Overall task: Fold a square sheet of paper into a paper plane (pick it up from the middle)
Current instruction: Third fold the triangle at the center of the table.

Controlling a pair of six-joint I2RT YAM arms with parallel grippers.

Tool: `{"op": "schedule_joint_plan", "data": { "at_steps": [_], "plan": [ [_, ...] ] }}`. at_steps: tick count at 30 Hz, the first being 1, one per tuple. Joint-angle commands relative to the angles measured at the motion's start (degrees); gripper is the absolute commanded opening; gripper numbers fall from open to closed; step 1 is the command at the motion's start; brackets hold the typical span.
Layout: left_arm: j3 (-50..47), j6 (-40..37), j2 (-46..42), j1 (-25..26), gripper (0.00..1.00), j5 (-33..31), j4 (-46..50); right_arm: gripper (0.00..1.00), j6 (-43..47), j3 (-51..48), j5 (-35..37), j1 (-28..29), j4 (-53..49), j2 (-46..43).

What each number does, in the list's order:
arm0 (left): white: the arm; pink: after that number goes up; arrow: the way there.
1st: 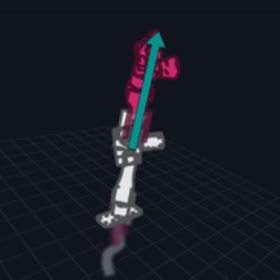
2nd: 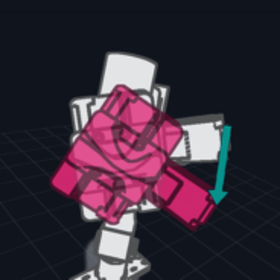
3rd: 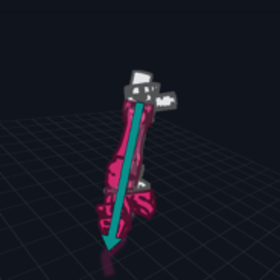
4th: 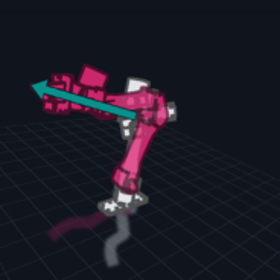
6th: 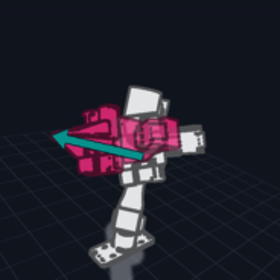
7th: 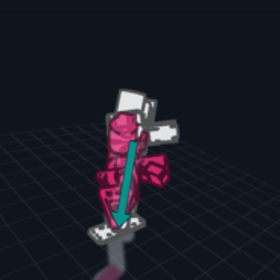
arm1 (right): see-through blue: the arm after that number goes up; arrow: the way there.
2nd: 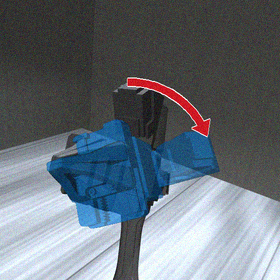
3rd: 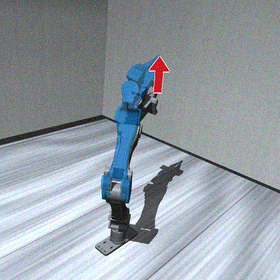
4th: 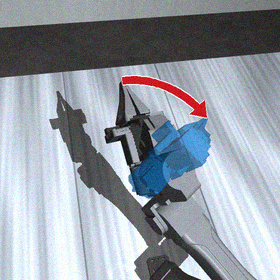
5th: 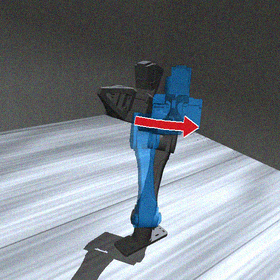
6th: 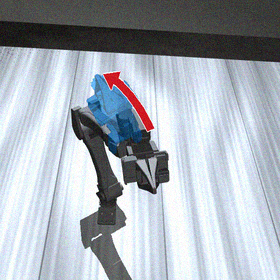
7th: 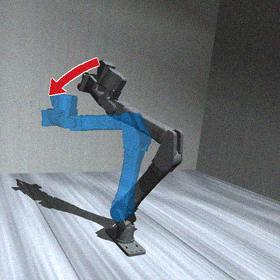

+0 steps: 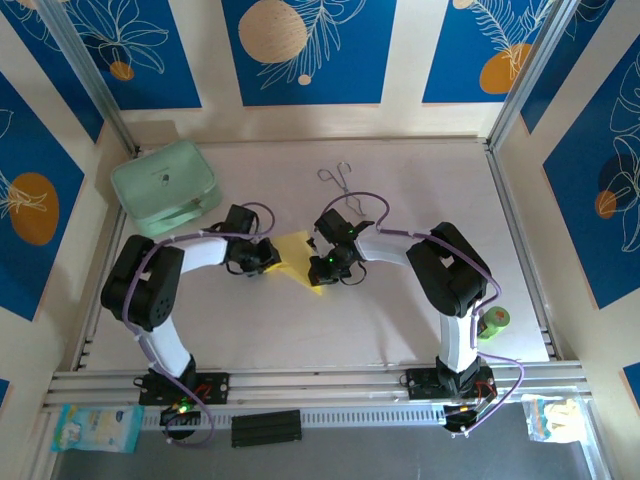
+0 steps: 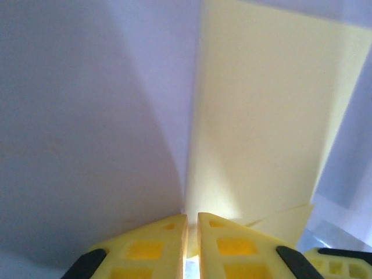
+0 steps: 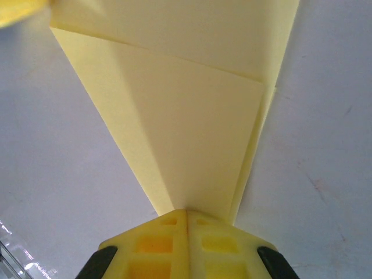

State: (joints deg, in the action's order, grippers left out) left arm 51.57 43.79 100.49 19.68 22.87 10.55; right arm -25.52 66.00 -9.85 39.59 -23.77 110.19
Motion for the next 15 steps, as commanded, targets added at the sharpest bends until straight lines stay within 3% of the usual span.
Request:
{"op": "schedule_joint_plan", "data": {
  "at_steps": [1, 9, 15],
  "plan": [
    [3.61, -4.89, -2.00, -0.96, 0.17, -1.92, 6.03, 0.00, -1.14, -3.03, 7.46, -1.36, -6.97, 2.68],
    [0.26, 1.75, -10.68, 4.05, 0.19, 0.68, -1.80, 0.03, -6.97, 0.18, 0.50, -1.53, -1.71, -1.28],
    [-4.62, 6.21, -10.22, 10.50, 0.16, 0.24, -10.36, 0.13, -13.04, -3.73, -3.16, -1.48, 7.89, -7.72]
  ]
}}
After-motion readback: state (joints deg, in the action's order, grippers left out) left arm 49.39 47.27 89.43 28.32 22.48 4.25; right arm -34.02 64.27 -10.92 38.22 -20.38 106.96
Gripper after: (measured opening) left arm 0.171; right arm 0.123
